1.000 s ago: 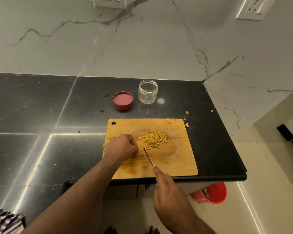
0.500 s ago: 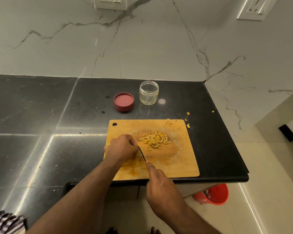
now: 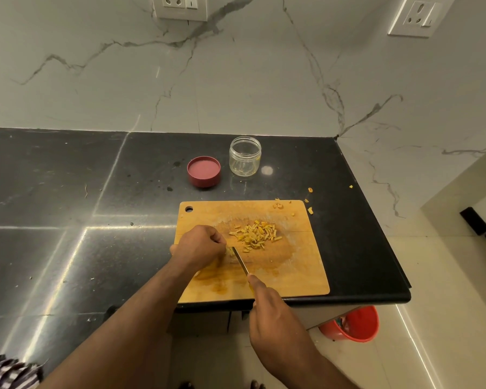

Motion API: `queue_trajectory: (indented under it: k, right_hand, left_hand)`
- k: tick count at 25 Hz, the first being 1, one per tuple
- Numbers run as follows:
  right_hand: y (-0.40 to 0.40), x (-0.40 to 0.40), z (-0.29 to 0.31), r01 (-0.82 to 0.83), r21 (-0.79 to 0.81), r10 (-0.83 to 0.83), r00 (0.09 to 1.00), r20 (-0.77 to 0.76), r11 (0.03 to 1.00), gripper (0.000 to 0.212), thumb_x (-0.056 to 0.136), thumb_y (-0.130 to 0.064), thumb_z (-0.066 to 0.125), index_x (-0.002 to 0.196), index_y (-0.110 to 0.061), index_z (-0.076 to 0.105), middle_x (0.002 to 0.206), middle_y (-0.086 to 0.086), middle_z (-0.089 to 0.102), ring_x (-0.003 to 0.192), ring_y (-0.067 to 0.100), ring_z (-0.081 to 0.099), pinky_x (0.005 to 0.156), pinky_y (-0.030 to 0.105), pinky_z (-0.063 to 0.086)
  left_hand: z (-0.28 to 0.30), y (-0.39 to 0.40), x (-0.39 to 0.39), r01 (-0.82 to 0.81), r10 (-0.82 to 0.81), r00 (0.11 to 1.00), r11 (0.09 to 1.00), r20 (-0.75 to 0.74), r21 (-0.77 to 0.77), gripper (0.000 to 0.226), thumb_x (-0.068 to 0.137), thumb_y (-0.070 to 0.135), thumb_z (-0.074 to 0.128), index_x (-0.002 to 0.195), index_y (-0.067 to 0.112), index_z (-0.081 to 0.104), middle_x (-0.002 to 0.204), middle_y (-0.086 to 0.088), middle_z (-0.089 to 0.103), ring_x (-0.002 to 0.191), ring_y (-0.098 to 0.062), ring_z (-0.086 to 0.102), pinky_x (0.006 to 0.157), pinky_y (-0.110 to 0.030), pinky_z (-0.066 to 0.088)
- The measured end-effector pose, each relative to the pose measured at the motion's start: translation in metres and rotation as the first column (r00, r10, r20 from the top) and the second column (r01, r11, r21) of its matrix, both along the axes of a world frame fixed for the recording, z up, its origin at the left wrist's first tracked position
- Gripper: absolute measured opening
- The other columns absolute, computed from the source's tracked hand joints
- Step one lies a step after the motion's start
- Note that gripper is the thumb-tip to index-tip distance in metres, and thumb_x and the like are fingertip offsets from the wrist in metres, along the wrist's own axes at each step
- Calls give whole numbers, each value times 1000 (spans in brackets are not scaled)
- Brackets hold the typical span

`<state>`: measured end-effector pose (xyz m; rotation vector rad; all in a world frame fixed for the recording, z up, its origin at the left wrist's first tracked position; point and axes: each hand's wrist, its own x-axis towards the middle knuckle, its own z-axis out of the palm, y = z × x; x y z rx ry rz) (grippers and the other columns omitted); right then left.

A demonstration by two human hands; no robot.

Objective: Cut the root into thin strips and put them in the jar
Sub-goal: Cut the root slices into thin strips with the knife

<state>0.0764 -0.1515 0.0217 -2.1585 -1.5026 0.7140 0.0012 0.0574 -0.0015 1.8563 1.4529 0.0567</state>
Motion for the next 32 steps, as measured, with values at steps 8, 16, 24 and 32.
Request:
queue_trajectory:
  k: [8, 16, 24, 32]
  right_hand:
    - [20, -1, -3, -26, -33, 26, 1000, 0, 999, 53, 104, -25, 30, 154, -29, 13, 136, -3, 44, 109, 14, 51, 89, 28, 44]
    - [-5, 1, -8, -47, -19, 48, 999, 14, 999, 54, 104, -25, 29, 154, -34, 12, 129, -7, 45, 87, 10, 51, 74, 25, 44]
    - [6, 2, -1, -4, -8, 4, 1000, -18, 1000, 54, 105, -28, 30, 154, -34, 11, 136, -9, 43, 103, 11, 53, 84, 25, 44]
    - [8, -1, -10, -37, -62, 37, 999, 0, 997, 53, 104, -28, 28, 153, -36, 10, 129, -6, 45, 92, 13, 52, 77, 31, 45]
  left_hand:
    - [-1, -4, -3, -28, 27, 999, 998, 17, 64, 16, 81, 24, 78, 82, 29, 63, 79, 12, 66, 83, -14, 63, 90, -48, 53]
    - [0, -3, -1, -35, 34, 999, 998, 14, 48, 18, 82, 26, 81, 85, 28, 63, 81, 10, 66, 83, -14, 62, 89, -47, 51]
    - [2, 1, -4, -11, 11, 999, 1000, 40, -13, 14, 82, 19, 78, 85, 25, 66, 84, 6, 67, 87, -17, 63, 90, -50, 55]
    - [4, -1, -2, -12, 12, 1000, 999, -16, 37, 13, 83, 22, 76, 85, 27, 63, 84, 9, 66, 86, -13, 61, 88, -44, 51]
